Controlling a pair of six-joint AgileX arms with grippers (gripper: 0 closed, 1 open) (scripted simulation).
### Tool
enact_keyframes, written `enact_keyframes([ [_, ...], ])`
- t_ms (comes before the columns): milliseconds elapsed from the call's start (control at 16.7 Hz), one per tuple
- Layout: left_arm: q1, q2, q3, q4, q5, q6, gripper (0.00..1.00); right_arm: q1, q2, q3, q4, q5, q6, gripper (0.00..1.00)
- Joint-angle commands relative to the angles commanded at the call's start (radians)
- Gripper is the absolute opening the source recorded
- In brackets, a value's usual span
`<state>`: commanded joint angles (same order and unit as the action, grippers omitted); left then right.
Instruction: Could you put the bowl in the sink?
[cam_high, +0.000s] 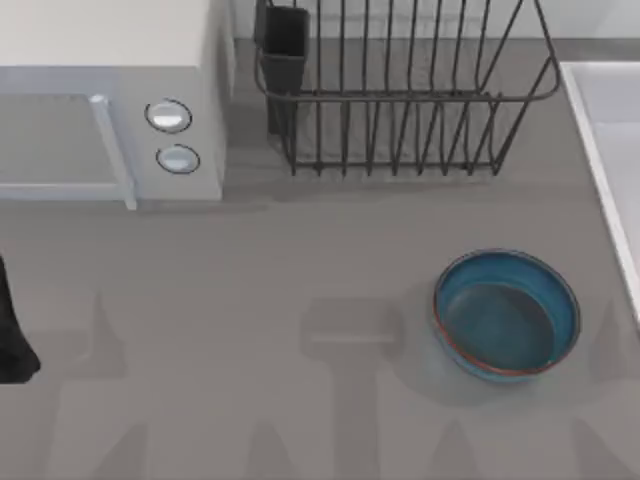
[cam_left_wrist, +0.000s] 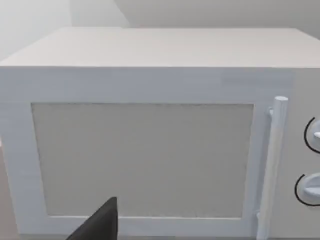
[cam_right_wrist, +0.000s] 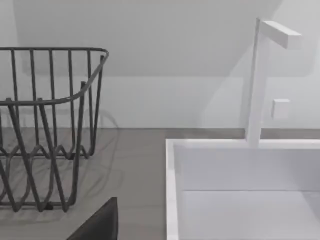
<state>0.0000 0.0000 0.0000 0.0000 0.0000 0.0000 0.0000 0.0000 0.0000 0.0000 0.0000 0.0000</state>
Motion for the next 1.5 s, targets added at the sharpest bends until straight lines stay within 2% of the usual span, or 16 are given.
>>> enact_keyframes([
  [240,0.0,0.0,0.0,0.0,0.0,0.0,1.0,0.008,0.032,0.031,-0.028,-0.001,0.008,1.0],
  [480,0.0,0.0,0.0,0.0,0.0,0.0,1.0,0.047,0.222,0.214,-0.181,-0.002,0.051,1.0],
  [1140,0.0,0.0,0.0,0.0,0.0,0.0,1.0,0.213,1.311,1.002,-0.892,0.005,0.223,1.0],
  [1500,0.0,0.0,0.0,0.0,0.0,0.0,1.0,0.281,1.687,1.326,-1.154,0.002,0.294,1.0],
])
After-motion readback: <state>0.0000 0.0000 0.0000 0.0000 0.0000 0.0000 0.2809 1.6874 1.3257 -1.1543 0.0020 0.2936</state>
